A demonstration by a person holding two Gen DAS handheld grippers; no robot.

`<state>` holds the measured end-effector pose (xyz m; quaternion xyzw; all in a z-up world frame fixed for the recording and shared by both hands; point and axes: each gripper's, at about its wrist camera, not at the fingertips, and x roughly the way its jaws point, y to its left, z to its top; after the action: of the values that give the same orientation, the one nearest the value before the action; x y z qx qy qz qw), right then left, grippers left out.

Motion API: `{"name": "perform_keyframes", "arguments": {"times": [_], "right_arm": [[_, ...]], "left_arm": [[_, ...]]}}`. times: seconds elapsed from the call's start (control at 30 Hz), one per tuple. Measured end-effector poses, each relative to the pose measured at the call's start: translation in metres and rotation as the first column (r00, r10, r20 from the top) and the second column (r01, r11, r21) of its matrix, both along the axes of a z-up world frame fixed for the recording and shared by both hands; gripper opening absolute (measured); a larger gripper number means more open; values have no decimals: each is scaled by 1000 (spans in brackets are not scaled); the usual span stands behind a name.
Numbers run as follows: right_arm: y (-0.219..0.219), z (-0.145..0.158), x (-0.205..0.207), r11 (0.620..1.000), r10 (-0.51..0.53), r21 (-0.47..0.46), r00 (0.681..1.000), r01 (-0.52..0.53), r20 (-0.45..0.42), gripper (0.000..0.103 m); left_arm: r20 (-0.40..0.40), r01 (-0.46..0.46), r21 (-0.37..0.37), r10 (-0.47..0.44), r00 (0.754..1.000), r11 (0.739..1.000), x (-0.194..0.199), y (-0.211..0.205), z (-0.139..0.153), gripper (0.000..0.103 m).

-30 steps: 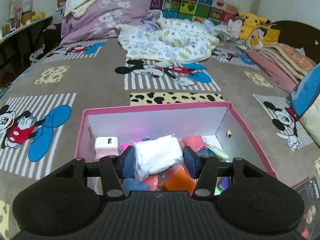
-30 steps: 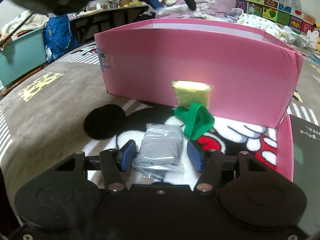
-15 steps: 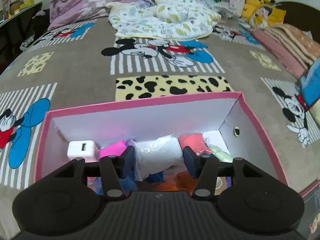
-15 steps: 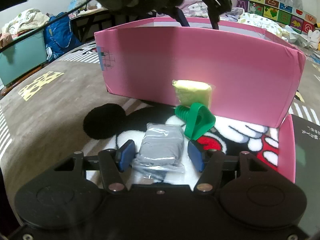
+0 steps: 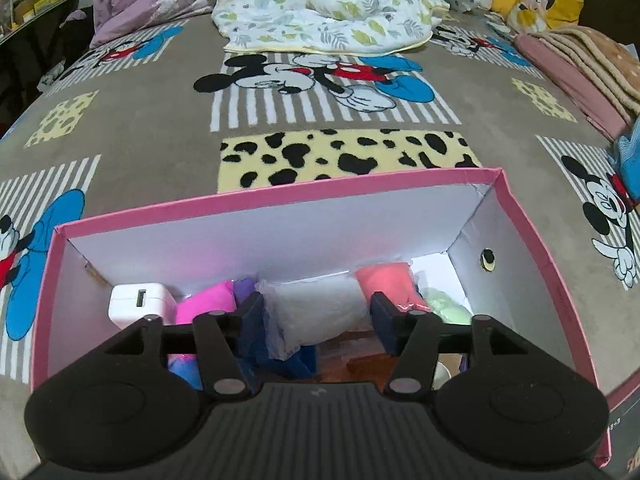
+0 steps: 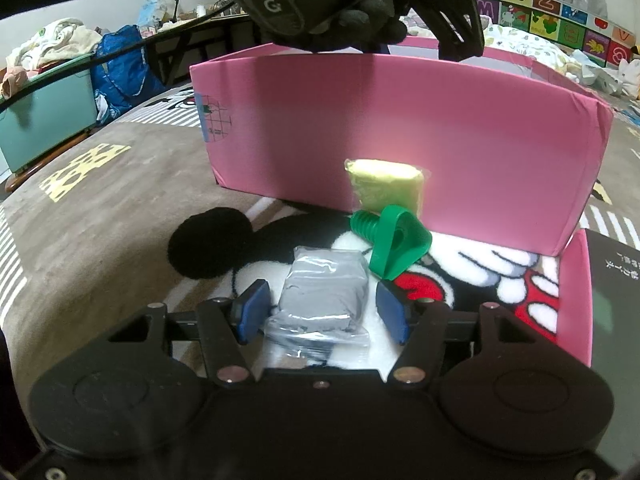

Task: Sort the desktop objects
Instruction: 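Lift the white packet with the left gripper and drop it into the pink box, then withdraw the left tool from the box while the right gripper lifts the grey packet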

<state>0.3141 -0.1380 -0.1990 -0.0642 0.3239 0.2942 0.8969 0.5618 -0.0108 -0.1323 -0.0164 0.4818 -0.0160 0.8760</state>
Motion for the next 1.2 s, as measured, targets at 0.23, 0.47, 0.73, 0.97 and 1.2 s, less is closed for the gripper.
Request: {"name": "perform_keyframes", "arguments": {"times": [0.23, 0.47, 0.73, 0.97, 1.2], "right_arm": [[0, 0, 0, 1000, 2, 0, 1000, -2, 2, 60], [1, 0, -4, 1000, -13, -2, 1000, 13, 18, 60], [4, 0, -10, 999, -33, -21, 998, 34, 51, 60], [6, 0, -13, 998, -43, -38, 996, 46, 75, 59], [12, 0, -20, 995, -47, -79, 990, 58, 130, 59]], "left_arm": [[18, -13, -10, 13, 1000, 1000, -10, 5, 8, 68], [146, 32, -35, -27, 989, 999, -58, 8, 43, 68], [329, 100, -15, -89, 940, 995, -159, 13, 80, 68], [419, 45, -9, -37, 907, 999, -237, 26, 76, 68], [461, -45, 76, 5, 888, 996, -297, 33, 46, 68]]}}
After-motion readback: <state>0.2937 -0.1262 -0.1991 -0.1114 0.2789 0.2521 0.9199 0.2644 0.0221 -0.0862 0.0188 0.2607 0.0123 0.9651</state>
